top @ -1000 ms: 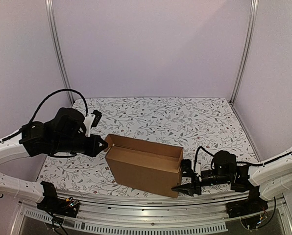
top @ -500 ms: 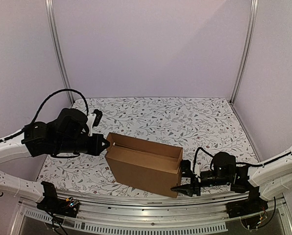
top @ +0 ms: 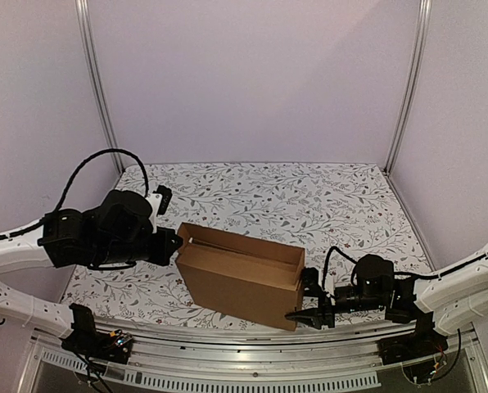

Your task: Fold the paper box

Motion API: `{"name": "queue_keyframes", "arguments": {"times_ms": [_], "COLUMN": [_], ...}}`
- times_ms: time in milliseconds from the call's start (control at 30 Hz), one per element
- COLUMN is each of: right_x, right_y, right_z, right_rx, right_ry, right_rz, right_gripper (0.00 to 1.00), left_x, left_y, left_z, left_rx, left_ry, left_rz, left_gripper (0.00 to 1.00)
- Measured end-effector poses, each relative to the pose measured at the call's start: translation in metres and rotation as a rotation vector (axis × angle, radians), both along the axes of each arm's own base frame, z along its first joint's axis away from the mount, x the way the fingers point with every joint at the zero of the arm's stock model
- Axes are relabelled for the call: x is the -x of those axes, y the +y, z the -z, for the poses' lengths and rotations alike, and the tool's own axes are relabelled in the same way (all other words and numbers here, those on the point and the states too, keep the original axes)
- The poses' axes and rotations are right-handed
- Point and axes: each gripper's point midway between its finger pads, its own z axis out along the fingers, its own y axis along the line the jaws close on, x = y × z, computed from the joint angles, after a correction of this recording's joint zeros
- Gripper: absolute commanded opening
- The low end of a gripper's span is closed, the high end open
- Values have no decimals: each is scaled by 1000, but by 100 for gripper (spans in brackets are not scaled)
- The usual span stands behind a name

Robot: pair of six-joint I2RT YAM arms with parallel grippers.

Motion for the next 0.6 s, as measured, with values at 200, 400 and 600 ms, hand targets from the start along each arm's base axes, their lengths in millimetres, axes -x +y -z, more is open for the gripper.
{"name": "queue_keyframes", "arguments": {"times_ms": [200,400,600], "right_x": [0,0,0], "right_y": [0,0,0], "right_z": [0,0,0], "right_rx": [-1,0,1], "right_ry": [0,-1,-3], "right_rz": [0,0,-2], "right_gripper": [31,31,31], "left_x": [1,4,7], "left_y": [1,1,3], "left_z": [1,2,4], "left_rx": [-14,-9,6], "left_ry": [-19,-28,-36], "left_rz": [-8,-21,-37], "left_gripper": [0,0,0]}}
